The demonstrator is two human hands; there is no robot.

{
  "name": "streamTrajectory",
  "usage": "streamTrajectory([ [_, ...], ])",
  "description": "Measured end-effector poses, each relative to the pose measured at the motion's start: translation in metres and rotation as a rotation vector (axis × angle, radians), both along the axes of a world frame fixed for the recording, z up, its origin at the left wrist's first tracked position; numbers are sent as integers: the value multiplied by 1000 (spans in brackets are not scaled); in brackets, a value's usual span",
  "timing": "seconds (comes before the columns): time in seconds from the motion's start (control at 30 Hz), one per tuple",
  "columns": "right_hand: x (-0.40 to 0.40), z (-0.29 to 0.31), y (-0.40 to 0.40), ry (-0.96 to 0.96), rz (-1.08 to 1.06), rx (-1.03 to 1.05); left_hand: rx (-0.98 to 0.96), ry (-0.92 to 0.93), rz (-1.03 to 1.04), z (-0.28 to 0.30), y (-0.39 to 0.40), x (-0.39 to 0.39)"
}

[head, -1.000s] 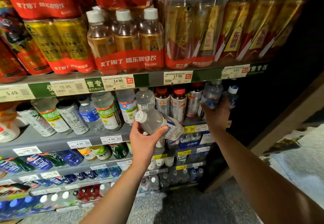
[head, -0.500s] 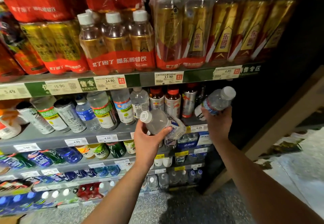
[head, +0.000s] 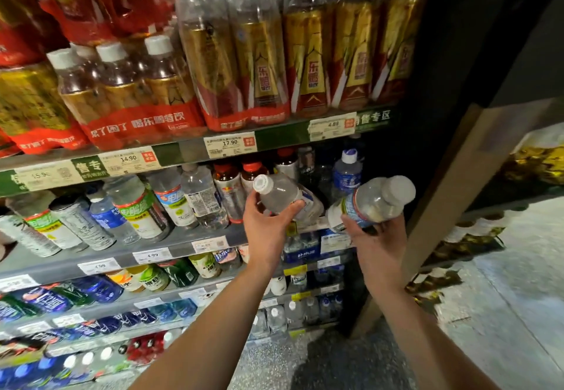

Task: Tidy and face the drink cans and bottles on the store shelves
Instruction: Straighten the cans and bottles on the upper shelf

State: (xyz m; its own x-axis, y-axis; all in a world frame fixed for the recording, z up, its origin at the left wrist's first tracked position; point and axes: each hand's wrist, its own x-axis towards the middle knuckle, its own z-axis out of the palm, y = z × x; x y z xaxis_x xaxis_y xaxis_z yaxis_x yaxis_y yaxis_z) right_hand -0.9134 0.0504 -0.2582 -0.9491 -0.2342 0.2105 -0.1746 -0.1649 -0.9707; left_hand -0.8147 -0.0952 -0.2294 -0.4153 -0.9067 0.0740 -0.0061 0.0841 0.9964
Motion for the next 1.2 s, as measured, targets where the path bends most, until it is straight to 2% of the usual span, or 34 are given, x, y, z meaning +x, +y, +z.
streamTrajectory([
  [0.17, -12, 3, 21, 25, -24, 40, -62, -49, 81, 8, 9, -41],
  [0.4, -29, 3, 38, 9, 62, 36, -145, -157, 72, 4, 8, -80],
  [0.97, -43, -6, 40, -111, 228, 163, -406, -408, 100, -4, 7, -104],
  [1.2, -16, -9, 17, -89, 242, 158, -375, -235, 149, -8, 8, -37],
])
